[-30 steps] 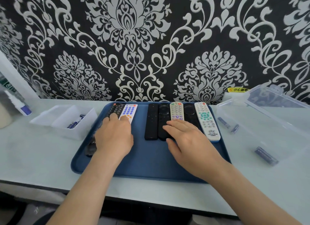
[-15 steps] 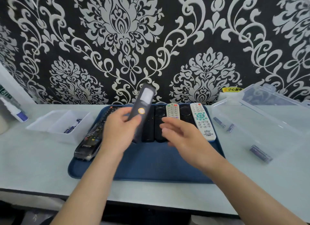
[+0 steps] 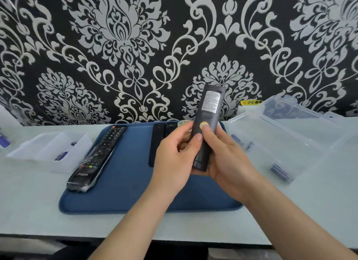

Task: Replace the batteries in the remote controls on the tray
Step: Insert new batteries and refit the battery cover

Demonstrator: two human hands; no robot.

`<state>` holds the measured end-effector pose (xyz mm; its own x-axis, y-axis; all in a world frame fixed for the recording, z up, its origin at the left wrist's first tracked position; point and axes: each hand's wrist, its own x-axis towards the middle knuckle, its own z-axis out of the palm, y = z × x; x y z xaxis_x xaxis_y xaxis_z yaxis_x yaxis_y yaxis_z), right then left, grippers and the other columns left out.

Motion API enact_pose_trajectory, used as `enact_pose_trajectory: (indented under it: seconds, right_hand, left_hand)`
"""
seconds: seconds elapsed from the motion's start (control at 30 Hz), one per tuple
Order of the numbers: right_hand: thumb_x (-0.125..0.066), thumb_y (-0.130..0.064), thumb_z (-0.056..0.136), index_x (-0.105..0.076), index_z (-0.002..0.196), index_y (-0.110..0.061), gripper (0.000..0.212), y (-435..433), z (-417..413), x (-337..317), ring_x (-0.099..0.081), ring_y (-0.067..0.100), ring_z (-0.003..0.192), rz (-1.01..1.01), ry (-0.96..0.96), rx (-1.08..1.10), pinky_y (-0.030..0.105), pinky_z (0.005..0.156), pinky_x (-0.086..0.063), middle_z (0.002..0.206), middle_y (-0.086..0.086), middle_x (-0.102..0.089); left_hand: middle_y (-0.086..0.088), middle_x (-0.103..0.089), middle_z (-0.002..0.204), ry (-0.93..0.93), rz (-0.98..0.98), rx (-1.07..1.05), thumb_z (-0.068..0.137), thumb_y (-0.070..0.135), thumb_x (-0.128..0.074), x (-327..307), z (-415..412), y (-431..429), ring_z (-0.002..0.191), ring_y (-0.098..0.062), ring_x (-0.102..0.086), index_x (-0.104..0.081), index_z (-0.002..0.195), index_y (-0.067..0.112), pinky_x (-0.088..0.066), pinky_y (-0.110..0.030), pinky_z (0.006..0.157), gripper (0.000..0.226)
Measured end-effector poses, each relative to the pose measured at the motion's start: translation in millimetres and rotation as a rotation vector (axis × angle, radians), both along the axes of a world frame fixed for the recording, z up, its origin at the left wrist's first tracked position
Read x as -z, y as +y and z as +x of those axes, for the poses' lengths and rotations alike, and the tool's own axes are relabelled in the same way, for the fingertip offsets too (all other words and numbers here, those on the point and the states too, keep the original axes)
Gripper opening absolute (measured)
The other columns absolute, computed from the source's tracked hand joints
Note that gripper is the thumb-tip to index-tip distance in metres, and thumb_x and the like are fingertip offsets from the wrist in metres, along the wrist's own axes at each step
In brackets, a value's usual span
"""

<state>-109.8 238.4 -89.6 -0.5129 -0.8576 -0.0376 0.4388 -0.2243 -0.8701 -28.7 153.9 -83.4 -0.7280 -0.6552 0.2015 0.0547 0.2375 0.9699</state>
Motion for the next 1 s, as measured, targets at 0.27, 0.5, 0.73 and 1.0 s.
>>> enact_pose_trajectory:
  seconds: [0.27,0.5,0.73,1.0]
  right_hand:
    - [-0.047,-0.007,0.102,-0.054,0.128,-0.01,0.028,4.7,-7.1,5.7,-0.07,0.03,0.104,-0.01,0.021,0.073,0.045,0.072,-0.059,0.118,0.016,-0.07]
    - [-0.047,-0.009,0.102,-0.054,0.129,-0.009,0.028,2.7,-10.8,-0.2,-0.071,0.03,0.099,-0.042,-0.077,0.081,0.046,0.075,-0.06,0.115,0.016,-0.071]
    - [-0.046,-0.02,0.104,-0.055,0.119,-0.009,0.021,4.6,-14.3,0.3,-0.072,0.024,0.081,0.042,-0.11,0.168,0.043,0.061,-0.059,0.095,0.008,-0.074]
    - [-0.037,-0.041,0.105,-0.058,0.111,-0.02,0.03,5.3,-11.6,0.0,-0.069,0.022,0.061,0.132,0.055,0.158,0.041,0.053,-0.058,0.079,0.008,-0.073]
  left_hand:
    - [0.009,-0.055,0.137,-0.005,-0.038,-0.028,0.088,0.031,-0.043,22.8,-10.6,14.6,0.129,-0.006,-0.048,-0.047,0.141,0.027,-0.037,-0.038,0.111,0.053]
    - [0.017,-0.039,0.142,-0.119,-0.544,0.009,0.088,0.041,-0.052,13.9,-3.7,1.1,0.124,0.003,-0.031,-0.047,0.14,0.027,-0.023,-0.011,0.108,0.054]
    - [0.013,-0.066,0.104,-0.207,-0.986,0.077,0.076,0.051,-0.06,6.1,3.7,-7.5,0.087,-0.01,-0.055,-0.061,0.112,0.023,-0.043,-0.022,0.077,0.046]
    - [0.012,-0.071,0.076,-0.171,-0.39,0.068,0.096,0.006,-0.051,-12.4,15.7,-27.7,0.067,-0.001,-0.065,-0.07,0.105,0.035,-0.05,-0.017,0.067,0.036]
